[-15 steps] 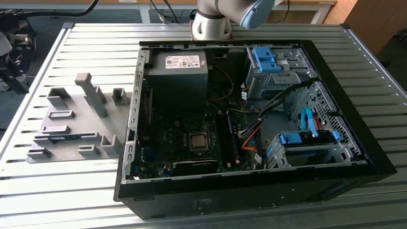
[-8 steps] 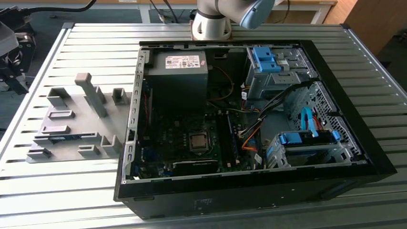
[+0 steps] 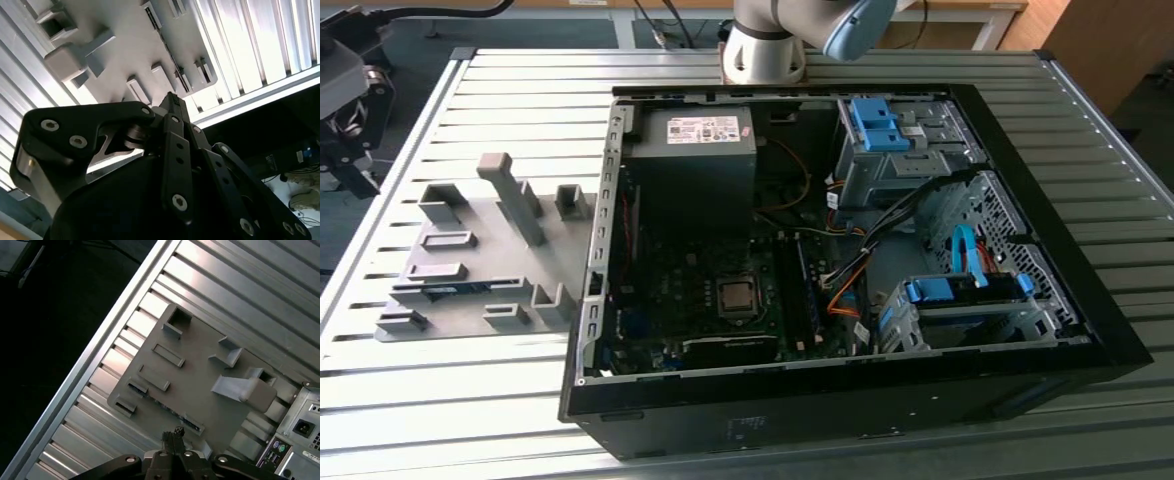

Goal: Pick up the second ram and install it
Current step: 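Pick up the second ram and move it above second insertion slot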

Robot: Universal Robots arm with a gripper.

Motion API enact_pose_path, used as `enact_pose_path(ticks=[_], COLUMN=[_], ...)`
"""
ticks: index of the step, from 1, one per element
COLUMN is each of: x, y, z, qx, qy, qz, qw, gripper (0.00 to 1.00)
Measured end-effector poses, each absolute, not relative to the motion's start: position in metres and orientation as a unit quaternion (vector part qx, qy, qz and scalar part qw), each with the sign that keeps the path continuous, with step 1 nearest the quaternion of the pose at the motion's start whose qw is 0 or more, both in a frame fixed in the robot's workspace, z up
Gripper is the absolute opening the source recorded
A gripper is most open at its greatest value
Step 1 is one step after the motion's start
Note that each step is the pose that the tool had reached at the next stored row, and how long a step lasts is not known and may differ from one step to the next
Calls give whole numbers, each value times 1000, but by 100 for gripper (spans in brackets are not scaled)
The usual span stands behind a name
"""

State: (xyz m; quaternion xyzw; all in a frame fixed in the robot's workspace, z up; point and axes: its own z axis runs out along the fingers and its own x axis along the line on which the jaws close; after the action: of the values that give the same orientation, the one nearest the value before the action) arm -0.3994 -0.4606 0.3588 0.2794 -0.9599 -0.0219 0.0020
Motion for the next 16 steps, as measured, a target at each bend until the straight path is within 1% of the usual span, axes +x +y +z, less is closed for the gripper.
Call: enact_pose_path(ticks=[16], x=[-400], y=[-461], z=[358], qx=[397], qy=[-918], qz=[-21], qw=[5], gripper=[11])
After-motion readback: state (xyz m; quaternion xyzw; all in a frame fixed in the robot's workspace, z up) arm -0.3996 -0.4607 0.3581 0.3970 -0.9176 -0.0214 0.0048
